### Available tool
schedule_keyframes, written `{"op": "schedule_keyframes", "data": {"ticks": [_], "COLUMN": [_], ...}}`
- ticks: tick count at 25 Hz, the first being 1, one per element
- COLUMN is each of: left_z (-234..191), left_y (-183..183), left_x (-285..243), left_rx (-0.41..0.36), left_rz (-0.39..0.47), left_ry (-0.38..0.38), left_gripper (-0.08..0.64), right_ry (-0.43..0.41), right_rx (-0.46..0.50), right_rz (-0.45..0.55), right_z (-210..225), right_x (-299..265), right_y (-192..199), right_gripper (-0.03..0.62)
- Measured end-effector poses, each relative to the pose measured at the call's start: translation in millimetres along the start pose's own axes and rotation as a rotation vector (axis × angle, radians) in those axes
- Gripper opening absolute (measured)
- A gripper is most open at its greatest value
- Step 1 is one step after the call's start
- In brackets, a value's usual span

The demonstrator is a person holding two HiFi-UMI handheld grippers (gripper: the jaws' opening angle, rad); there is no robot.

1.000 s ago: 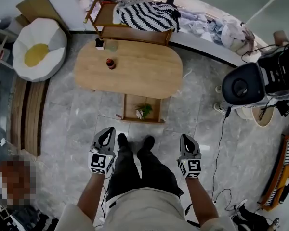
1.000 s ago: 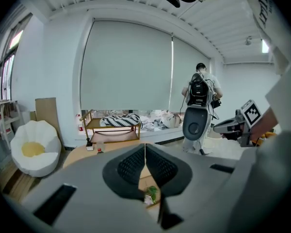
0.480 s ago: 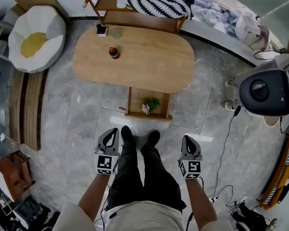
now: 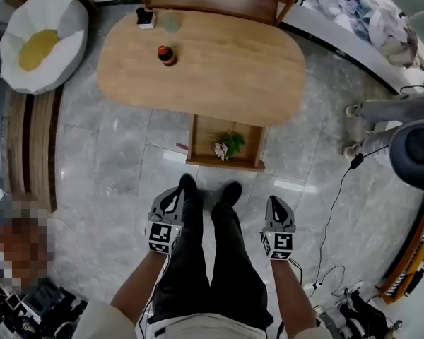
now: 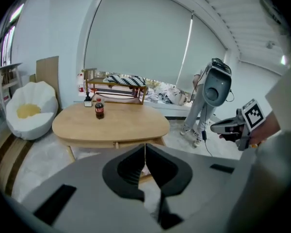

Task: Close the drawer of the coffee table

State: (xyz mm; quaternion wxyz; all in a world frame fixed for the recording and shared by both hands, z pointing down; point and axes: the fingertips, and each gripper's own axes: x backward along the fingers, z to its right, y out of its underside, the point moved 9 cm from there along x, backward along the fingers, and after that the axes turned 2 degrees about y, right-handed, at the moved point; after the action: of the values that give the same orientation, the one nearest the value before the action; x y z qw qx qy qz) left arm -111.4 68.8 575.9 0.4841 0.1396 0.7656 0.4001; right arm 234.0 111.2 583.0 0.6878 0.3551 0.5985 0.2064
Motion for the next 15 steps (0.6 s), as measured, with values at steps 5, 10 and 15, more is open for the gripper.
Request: {"op": "schedule_keyframes", "data": {"ticks": [5,10,15], "left_z": [-9.3,-16.9,-19.4], "left_y": [31.7,64.2,92.1], "left_x": [-25.5,-56.2,-82.9], "left_rx": [0.034,0.047,0.041], "left_rz": [-0.032,-0.066,-0.114], "left_ry": [0.022,0.044,0.067], "left_gripper": [0.021,0.023,0.023], "right_ry": [0.0,-0.003,-0.002], "right_rx": [-0.02,-0.031,-0.044], "right_rz": [-0.04,-0.083,-0.124], "right_z": [-5.4,-8.8,-12.1], "right_x": [-31.6,-58.6,-82.0], "right_y": [27.0,56.8,86.8], "right_gripper": [0.02,0.021,0.021]}}
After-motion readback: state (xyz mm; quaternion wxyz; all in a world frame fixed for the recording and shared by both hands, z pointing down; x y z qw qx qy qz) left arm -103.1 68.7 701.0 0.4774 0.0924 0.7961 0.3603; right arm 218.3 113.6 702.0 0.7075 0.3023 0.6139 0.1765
